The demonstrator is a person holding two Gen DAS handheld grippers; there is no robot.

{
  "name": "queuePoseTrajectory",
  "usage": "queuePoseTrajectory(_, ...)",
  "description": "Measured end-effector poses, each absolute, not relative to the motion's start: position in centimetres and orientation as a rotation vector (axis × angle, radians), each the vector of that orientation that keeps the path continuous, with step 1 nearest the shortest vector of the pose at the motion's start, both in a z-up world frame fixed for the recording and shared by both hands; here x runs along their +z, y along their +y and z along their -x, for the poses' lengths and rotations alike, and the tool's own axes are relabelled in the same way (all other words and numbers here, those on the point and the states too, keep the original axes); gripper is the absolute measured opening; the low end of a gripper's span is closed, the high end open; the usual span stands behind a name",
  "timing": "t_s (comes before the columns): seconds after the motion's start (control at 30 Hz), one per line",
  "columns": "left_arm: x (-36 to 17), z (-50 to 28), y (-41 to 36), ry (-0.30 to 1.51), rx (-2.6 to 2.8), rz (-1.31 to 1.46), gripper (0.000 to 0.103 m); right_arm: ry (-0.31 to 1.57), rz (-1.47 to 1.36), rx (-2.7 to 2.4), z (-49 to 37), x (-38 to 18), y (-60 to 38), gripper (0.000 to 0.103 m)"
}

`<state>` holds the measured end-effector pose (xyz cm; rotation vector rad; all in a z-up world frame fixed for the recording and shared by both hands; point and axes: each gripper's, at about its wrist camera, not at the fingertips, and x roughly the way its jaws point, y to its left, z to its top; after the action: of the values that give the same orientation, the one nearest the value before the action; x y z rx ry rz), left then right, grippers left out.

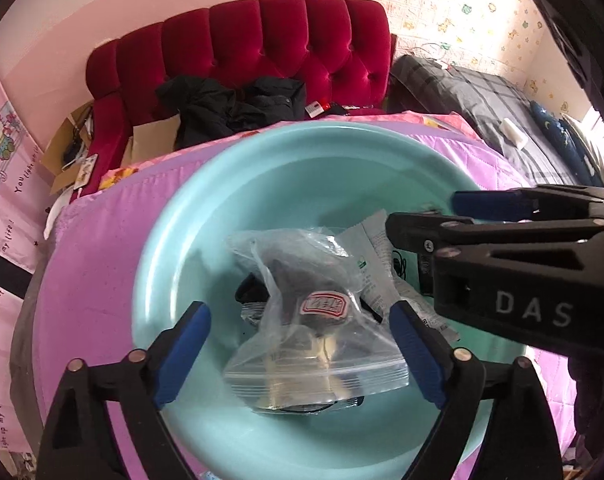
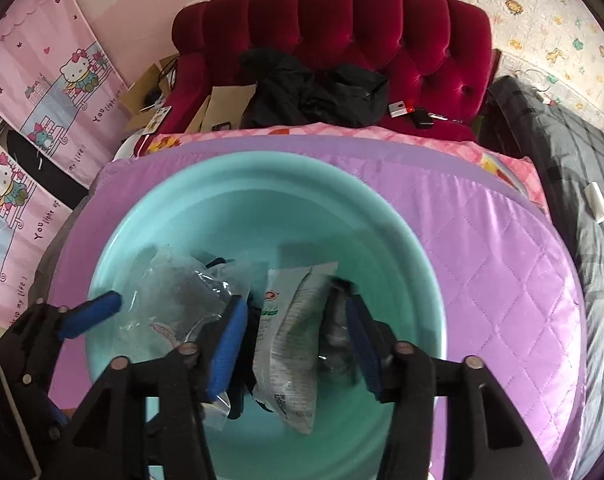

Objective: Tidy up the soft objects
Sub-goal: 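Open both grippers to drop the zip bag and packet into the basin, then grasp the beige rope with the left gripper while the right gripper grasps the beige item on the blue pouch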

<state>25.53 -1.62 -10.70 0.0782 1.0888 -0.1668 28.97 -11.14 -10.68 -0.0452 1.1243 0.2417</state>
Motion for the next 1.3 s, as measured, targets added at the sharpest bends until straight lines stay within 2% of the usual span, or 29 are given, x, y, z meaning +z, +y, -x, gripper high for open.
queuePoseTrajectory(0.03,-10.6,-25.3,-1.6,1.088,-0.162,-0.082,0.103,1.121,0.044,0.237,-28.9,-10.5,-11.3,0.072)
queuePoseTrajectory(0.1,-10.3,-25.1,-1.6,1.079,-0.159,-0.088,0.103,1.115,0.03,0.227,-28.7,-10.1,-11.6,0.091)
queuePoseTrajectory(0.17,-10.0,-24.5,-1.5,1.072,-0.158,-0.095,0.103,1.101,0.025,0.217,-28.2,-9.7,-12.0,0.102)
queuePoseTrajectory(0.2,-9.8,-24.3,-1.5,1.072,-0.159,-0.096,0.103,1.099,0.022,0.218,-28.0,-9.5,-12.2,0.103)
queuePoseTrajectory(0.77,-6.4,-16.9,-0.2,1.046,-0.127,-0.096,0.103,1.07,0.112,0.214,-19.0,-6.7,-13.7,0.103)
queuePoseTrajectory(1.3,-7.6,-9.2,1.0,1.057,-0.126,-0.087,0.103,1.056,0.077,0.187,-11.3,-7.1,-16.3,0.103)
